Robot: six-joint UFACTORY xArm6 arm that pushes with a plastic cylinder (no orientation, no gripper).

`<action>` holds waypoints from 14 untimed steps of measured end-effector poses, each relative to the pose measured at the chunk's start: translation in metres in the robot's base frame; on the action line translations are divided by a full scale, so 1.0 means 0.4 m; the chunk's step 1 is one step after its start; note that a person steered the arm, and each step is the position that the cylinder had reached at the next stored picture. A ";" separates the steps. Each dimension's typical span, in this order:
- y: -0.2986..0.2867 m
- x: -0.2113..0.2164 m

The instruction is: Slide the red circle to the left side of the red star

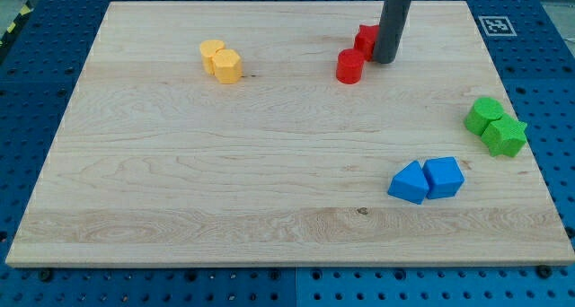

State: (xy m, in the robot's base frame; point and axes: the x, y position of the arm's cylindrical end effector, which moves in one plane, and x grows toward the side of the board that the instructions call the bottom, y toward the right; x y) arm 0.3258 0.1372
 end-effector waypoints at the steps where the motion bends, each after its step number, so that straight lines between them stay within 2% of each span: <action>1: 0.000 0.000; 2: 0.000 0.038; 6: 0.008 0.080; 8: 0.027 0.181; 9: -0.044 0.206; 10: -0.069 0.206; 13: -0.084 0.043; 14: -0.127 0.164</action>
State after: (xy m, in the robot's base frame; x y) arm 0.3916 0.0865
